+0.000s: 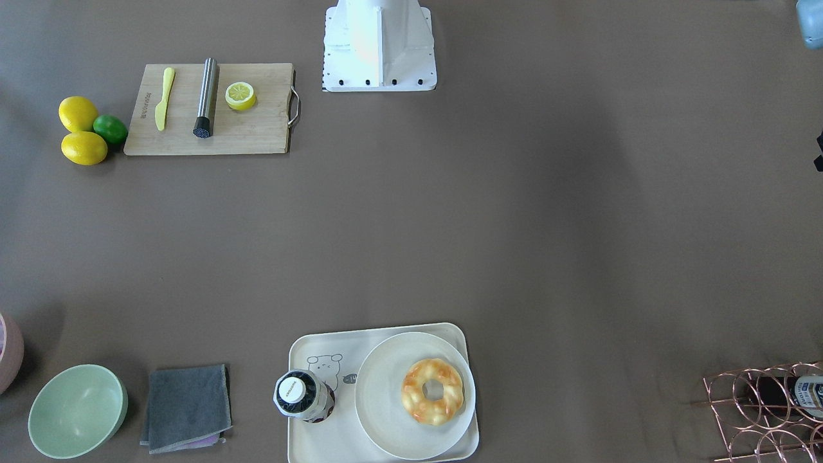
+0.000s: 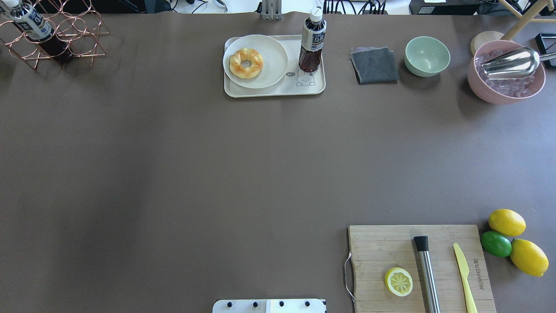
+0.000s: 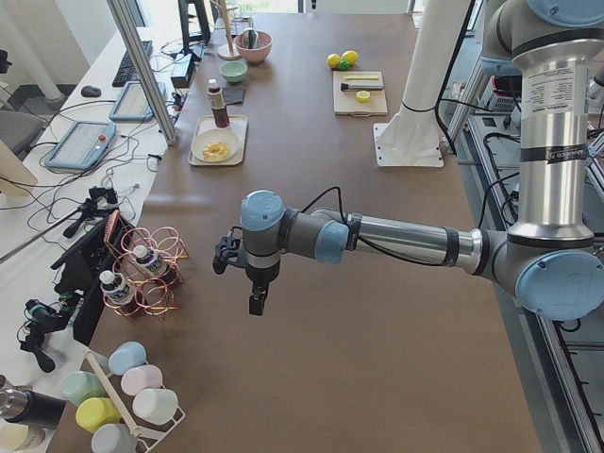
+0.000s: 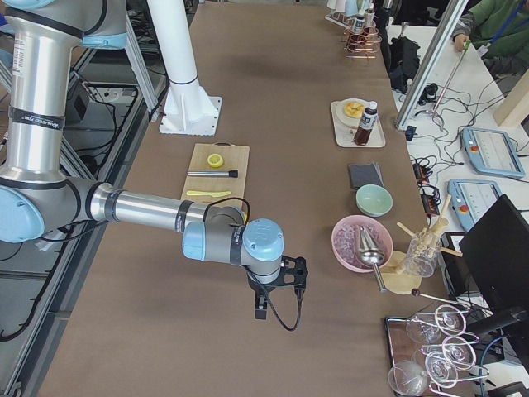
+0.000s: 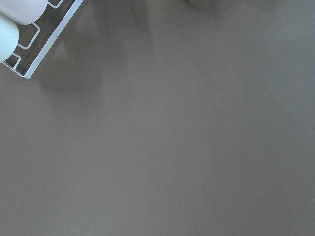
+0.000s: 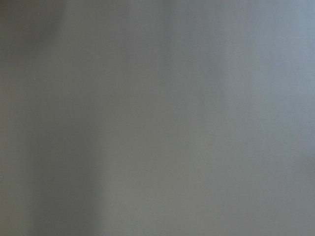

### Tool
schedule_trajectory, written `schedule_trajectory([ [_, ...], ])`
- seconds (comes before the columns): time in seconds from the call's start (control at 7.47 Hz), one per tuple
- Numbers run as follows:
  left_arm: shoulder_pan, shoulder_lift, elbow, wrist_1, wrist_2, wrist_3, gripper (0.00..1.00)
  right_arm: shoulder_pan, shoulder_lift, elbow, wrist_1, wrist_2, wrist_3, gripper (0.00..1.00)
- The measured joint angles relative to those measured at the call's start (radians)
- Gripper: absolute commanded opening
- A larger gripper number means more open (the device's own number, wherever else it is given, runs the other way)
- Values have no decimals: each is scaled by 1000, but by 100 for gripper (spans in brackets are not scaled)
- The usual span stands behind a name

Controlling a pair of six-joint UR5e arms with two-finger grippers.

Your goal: Place donut on tray

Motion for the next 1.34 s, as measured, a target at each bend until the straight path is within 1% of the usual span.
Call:
schedule_trajectory([
  [0.27,-22,-1,4,-14,-7,2,99,0,0,1,0,0,0,99],
  [0.54,-89,-16,-7,-26,-13,4,99,0,2,1,0,-1,0,99],
  [0.8,-145,-6,-1,-28,-42,3,99,0,3,1,0,-1,1,99],
  [1.34,-152,25,36,-35,-47,3,99,-1,7,1,0,-1,3,99],
])
